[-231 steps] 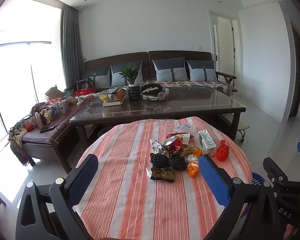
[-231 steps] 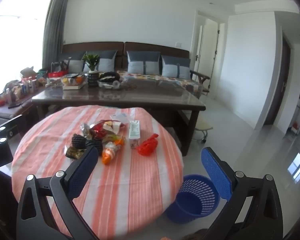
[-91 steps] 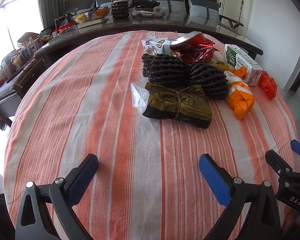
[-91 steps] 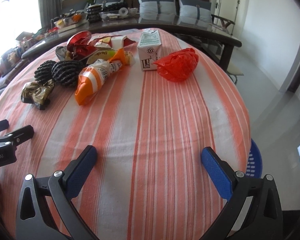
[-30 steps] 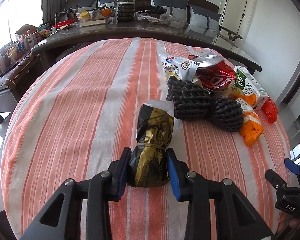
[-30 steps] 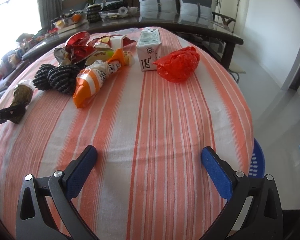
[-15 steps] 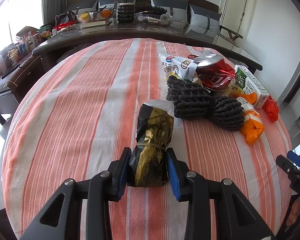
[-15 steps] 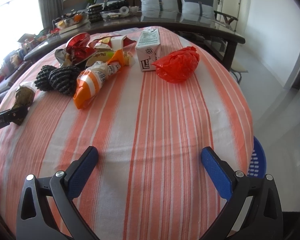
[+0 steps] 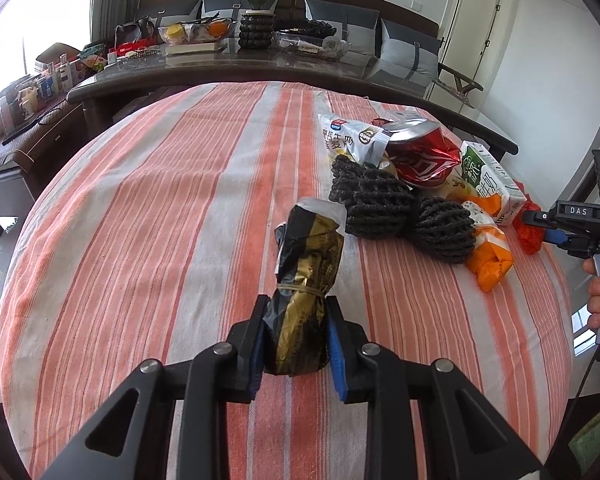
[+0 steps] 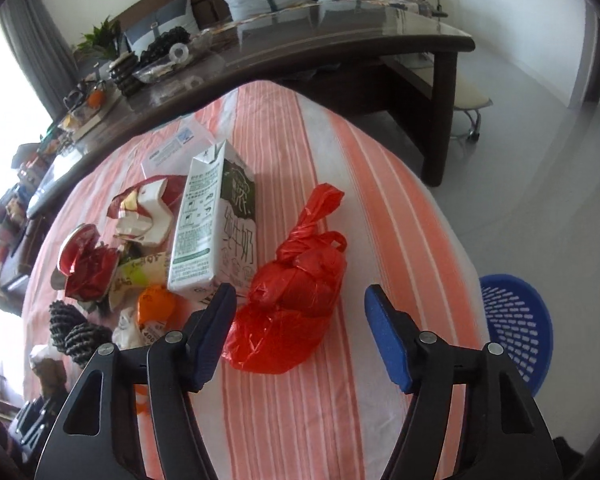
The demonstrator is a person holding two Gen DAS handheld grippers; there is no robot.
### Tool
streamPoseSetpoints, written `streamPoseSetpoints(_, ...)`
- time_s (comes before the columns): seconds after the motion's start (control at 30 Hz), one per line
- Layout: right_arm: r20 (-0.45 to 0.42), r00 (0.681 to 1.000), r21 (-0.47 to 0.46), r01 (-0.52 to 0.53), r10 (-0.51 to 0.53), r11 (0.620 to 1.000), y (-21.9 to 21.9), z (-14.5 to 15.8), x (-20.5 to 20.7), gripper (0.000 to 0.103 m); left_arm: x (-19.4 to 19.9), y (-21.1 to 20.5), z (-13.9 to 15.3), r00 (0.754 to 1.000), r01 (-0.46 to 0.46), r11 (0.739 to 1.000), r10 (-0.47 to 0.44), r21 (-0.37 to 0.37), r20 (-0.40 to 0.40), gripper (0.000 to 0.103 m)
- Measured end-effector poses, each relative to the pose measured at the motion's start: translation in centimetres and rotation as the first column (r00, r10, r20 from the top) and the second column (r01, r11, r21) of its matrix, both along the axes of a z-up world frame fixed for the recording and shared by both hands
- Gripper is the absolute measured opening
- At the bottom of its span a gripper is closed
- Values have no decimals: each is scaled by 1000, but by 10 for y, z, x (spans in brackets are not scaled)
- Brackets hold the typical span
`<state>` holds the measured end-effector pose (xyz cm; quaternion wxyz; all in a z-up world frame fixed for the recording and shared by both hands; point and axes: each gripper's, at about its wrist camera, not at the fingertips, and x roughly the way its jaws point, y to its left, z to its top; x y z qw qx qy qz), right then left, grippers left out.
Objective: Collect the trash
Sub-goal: 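Carry the package and red bag to the blue wastebasket and release both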
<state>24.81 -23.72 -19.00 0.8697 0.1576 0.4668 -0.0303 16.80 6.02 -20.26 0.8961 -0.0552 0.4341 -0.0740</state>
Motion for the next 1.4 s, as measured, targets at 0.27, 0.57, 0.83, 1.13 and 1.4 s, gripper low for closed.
streamPoseSetpoints(0.27, 51, 994, 51, -104, 101, 993, -24, 17, -33, 37, -22, -37, 31, 995, 96, 995, -94, -29, 44, 26)
streamPoseSetpoints(0.57, 13, 995, -139, -100, 103, 985, -108, 29, -73, 37, -18, -178, 68, 927, 376, 920, -371, -114, 59, 26)
streamPoseSetpoints(0.83, -187, 982, -159, -28, -2, 987, -214, -43, -91, 37, -11, -354, 43, 795, 597, 791, -605, -131, -32, 26)
streamPoseSetpoints(1.13, -258, 966, -75, 3, -22, 997, -278, -99, -94, 38, 23, -472, -37, 734, 628, 751, -659, -202, -166, 26)
streamPoseSetpoints(1.4, -278, 960, 7, 27, -24, 1000, -305, -127, -93, 38, 31, -498, -71, 711, 650, 741, -671, -167, -208, 27)
